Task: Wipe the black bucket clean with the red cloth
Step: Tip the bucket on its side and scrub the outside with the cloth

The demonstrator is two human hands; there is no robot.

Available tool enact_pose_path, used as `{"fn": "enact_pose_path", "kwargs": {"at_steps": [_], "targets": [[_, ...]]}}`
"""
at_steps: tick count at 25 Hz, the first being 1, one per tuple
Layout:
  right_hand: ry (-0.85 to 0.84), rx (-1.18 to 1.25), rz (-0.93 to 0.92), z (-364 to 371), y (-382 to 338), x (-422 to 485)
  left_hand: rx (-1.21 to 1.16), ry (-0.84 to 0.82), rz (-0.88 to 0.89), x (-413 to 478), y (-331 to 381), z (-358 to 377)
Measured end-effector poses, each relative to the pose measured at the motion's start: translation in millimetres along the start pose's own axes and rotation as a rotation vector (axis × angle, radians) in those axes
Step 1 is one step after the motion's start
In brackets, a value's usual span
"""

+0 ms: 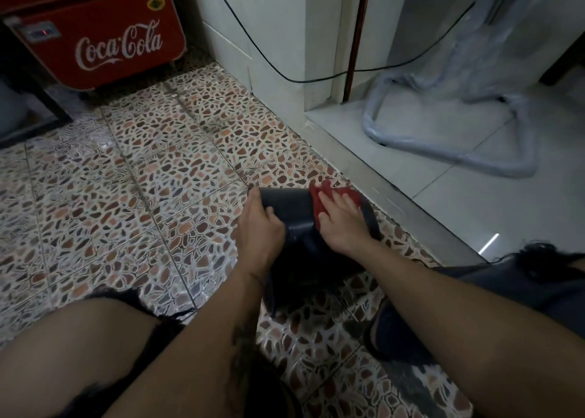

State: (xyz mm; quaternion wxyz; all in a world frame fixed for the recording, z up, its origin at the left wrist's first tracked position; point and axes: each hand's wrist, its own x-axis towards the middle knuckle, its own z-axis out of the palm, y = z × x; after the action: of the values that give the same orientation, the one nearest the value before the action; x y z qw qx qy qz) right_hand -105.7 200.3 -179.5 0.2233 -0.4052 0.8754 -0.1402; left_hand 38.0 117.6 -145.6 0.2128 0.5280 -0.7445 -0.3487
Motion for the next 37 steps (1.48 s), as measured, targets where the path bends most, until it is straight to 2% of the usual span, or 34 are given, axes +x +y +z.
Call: {"fn": "enact_pose_path", "kwargs": {"at_steps": [4,6,8,12,14,16,18,20,22,23,26,28,30,32,37], "targets": [[-0.077,0.138,-0.29,5,-40,-32,-0.14,0.122,-0.302,15,2,-10],[-0.092,0.053,-0.391,16,-40,-52,-0.193,0.175,-0.358,21,-6,-18],[-0.057,-0.071,-0.308,25,-21,-57,-0.209,0.144,-0.318,16,-5,-23],[-0.085,-0.139,0.021,12,11,-27,-0.082,0.002,-0.042,-19,-9,-15],[-0.11,-0.152,0.153,4,12,-12,-0.091,0.016,-0.023,-18,-18,-10],[-0.123,-0.118,0.227,1,-1,-3,-0.194,0.015,-0.087,-3,-29,-2],[-0.105,-0.085,0.16,8,-23,-4,-0.34,0.008,-0.215,12,-36,0],[-0.06,-0.071,-0.06,20,-38,-15,-0.468,-0.017,-0.311,23,-40,2],[-0.022,-0.065,-0.231,27,-36,-19,-0.585,-0.005,-0.317,27,-32,0],[-0.01,-0.063,-0.243,25,-32,-14,-0.618,0.006,-0.311,28,-26,-3],[0.004,-0.082,-0.047,16,-22,17,-0.635,0.0,-0.305,36,-25,-4],[-0.046,-0.097,0.089,5,-19,37,-0.605,-0.017,-0.289,37,-28,-3],[-0.093,-0.109,0.143,0,-23,43,-0.634,-0.006,-0.293,38,-29,-2],[-0.112,-0.114,0.093,3,-36,30,-0.67,0.001,-0.308,40,-29,0],[-0.024,-0.08,-0.26,41,-70,-39,-0.658,0.02,-0.34,43,-25,-3]]}}
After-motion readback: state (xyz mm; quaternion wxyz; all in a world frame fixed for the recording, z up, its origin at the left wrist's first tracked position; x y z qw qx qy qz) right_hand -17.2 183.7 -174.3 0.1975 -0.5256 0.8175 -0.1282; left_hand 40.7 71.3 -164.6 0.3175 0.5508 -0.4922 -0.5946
